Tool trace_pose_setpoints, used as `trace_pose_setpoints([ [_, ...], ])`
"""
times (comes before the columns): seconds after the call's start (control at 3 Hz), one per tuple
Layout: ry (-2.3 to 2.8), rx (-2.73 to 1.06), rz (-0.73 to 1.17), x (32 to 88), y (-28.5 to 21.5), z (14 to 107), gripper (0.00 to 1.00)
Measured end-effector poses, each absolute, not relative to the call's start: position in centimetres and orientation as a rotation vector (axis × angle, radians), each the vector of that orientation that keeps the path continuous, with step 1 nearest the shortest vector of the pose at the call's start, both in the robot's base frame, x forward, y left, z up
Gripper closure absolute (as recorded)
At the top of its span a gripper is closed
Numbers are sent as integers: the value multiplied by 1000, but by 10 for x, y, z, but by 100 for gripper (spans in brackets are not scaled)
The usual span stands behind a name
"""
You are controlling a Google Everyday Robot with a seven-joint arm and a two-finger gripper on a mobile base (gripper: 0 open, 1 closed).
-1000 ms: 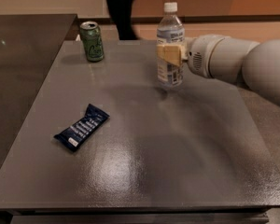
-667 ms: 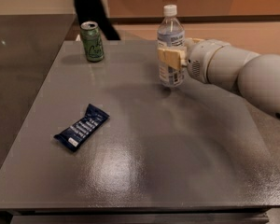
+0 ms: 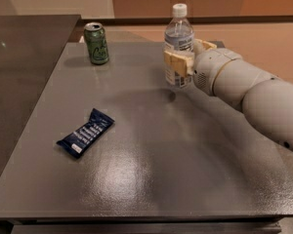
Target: Place blue plastic bottle upright
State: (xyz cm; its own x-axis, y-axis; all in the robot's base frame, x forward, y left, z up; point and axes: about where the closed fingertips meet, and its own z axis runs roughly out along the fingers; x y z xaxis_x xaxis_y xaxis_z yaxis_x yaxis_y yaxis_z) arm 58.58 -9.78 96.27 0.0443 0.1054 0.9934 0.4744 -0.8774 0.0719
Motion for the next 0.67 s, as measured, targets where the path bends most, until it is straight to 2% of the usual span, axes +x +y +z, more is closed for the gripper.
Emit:
trace_pose_setpoints([
  [0.67, -602, -2063, -1900, 586, -98, 961, 100],
])
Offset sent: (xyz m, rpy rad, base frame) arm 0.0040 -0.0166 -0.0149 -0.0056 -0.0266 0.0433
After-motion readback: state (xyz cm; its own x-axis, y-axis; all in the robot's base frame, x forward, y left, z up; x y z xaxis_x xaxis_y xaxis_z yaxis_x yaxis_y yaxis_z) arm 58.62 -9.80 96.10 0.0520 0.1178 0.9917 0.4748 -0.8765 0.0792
